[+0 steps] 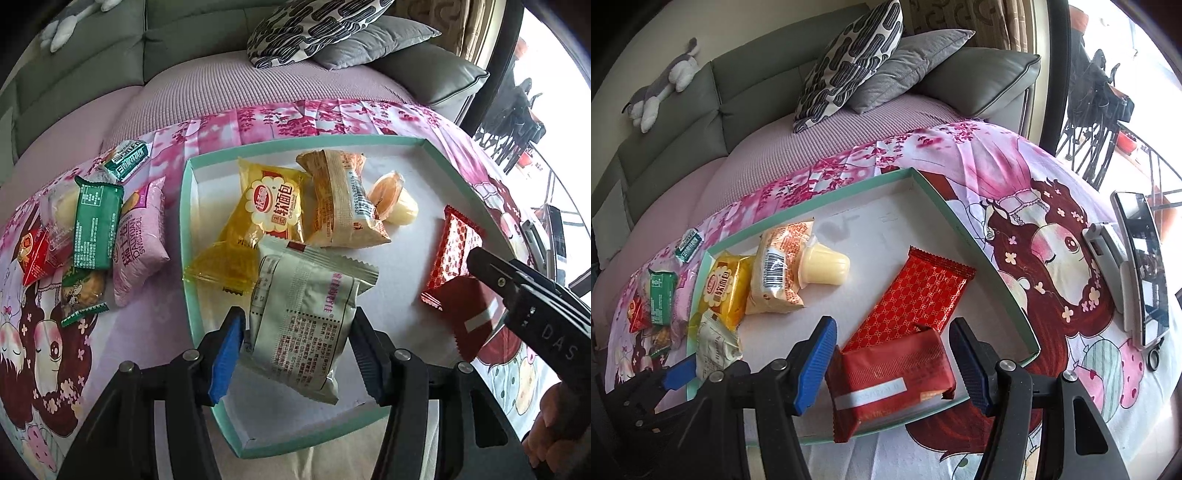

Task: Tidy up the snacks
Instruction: 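Open the left tool releasing the white pouch in the tray while the right tool releases the red box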

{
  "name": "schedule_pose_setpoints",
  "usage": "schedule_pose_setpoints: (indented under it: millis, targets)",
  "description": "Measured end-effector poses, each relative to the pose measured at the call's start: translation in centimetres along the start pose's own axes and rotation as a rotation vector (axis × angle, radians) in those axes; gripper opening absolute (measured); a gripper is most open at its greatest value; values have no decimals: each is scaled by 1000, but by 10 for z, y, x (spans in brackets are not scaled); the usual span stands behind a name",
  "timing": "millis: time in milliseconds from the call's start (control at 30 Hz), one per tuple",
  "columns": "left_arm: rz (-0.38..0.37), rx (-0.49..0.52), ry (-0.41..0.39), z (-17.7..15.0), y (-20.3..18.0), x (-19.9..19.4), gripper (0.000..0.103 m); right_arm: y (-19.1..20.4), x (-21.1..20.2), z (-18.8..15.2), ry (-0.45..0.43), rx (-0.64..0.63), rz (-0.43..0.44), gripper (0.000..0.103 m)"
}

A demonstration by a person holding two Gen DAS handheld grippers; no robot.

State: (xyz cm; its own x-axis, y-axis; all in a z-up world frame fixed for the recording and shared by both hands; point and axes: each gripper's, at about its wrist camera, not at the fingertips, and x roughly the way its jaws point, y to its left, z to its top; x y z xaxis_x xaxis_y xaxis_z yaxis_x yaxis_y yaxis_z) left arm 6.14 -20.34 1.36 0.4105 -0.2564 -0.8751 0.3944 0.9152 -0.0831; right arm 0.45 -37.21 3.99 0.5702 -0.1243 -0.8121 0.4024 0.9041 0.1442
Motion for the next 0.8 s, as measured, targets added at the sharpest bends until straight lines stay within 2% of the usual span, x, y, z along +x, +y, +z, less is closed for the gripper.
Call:
schedule_pose_setpoints:
  millis: [133, 367, 800]
  targets:
    - [-2, -8, -22, 2, 2, -9, 64, 0, -3, 1, -9, 0, 1, 66]
    - [18, -53, -46, 4, 16, -18, 65, 2, -3, 1, -7, -6, 0, 66]
    - [145, -247, -52, 0, 72, -19, 67, 11, 1, 0, -11, -33, 17, 67]
